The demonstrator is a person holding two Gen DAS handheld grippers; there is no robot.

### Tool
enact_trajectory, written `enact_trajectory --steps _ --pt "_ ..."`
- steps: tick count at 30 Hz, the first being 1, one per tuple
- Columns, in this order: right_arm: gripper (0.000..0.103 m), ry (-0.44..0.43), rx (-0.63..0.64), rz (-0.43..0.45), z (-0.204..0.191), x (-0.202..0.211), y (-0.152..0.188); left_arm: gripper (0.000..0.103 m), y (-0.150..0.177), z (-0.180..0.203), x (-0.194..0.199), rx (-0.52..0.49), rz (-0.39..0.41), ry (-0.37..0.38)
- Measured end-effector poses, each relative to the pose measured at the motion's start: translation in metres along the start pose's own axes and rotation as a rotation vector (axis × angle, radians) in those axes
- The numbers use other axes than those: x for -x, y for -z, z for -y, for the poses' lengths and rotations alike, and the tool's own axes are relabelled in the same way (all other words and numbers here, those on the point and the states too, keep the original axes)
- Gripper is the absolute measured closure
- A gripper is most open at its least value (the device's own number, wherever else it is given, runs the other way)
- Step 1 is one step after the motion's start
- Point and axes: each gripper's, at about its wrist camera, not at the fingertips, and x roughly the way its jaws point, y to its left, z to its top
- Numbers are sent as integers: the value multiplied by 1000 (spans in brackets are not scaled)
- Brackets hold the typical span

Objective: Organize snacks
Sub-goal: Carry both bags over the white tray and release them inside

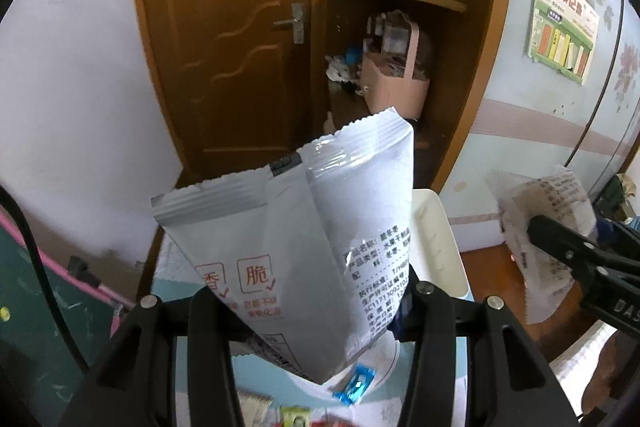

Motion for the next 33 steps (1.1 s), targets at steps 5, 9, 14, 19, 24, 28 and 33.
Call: enact_trajectory --steps 5,9,14,19,24,28,33 --pt "27 27 -48 -69 15 -66 -15 56 -9 11 -68 -29 -55 -2" --pt "26 56 -82 -149 27 -117 -13 56 -8 18 -121 -60 -113 -7" --pt "26 73 -97 -234 34 -164 0 56 6 22 -161 -78 -182 -9" --pt "25 66 -117 -313 38 -195 13 46 16 24 -184 -103 -221 -11" --pt "24 70 -136 -348 43 -205 20 14 18 25 -187 -114 -220 -29" --pt "23 73 -143 -313 43 -198 17 13 17 17 -189 -79 -250 0" --pt "21 59 -127 -280 38 -183 15 13 18 14 -181 -72 -243 5"
